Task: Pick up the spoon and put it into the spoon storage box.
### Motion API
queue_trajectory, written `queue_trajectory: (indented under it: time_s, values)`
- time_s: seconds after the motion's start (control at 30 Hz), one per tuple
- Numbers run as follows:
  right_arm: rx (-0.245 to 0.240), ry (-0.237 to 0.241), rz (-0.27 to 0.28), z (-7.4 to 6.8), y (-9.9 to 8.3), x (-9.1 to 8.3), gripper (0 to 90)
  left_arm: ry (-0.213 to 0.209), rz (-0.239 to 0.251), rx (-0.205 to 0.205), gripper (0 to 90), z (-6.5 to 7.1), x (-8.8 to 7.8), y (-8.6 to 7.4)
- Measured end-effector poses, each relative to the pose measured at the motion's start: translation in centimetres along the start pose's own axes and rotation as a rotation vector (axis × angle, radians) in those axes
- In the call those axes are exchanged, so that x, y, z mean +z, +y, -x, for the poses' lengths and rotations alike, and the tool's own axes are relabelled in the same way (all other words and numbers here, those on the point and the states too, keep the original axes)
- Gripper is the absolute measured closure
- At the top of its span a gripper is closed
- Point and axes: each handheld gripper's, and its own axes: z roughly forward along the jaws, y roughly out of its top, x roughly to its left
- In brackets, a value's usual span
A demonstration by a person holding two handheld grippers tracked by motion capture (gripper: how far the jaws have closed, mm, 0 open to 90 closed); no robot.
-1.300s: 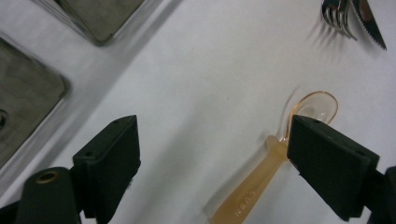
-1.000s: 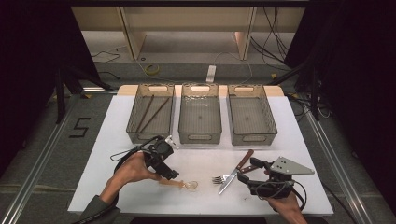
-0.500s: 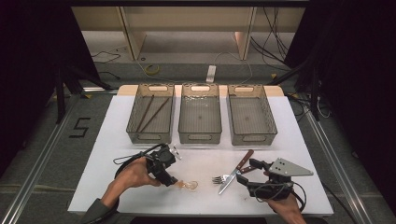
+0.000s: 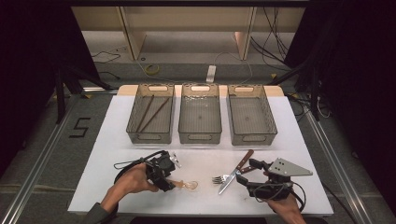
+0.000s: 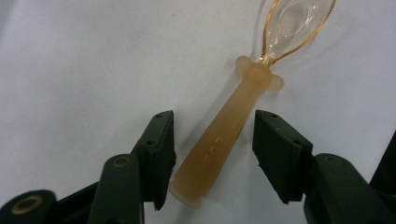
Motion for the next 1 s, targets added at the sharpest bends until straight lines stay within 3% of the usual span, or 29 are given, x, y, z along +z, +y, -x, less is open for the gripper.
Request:
queue_trajectory:
  time_s: [0.2,0.4,0.67,0.83,1.0]
  values:
    - [-0.001,0.002,-0.001,-0.04,0.01,0.01,25.4,-0.001,-0.007,-0.001,55.6,-0.01,0.14,-0.12]
    - [0.0,0.003,-0.002,-0.06,0.01,0.02,25.4,0.019,-0.027,0.035,63.2,0.14,0.06,-0.13]
    - [0.001,0.004,-0.002,-0.02,0.0,0.03,25.4,0.005,-0.026,0.054,72.8,0.1,-0.01,-0.32]
    - [0.002,0.004,-0.001,-0.02,0.01,0.03,25.4,-0.005,-0.026,0.041,73.8,-0.14,-0.1,-0.33]
    - [0.002,0.004,0.002,-0.02,0.01,0.02,25.4,0.001,0.009,0.01,74.1,-0.5,-0.67,-0.29]
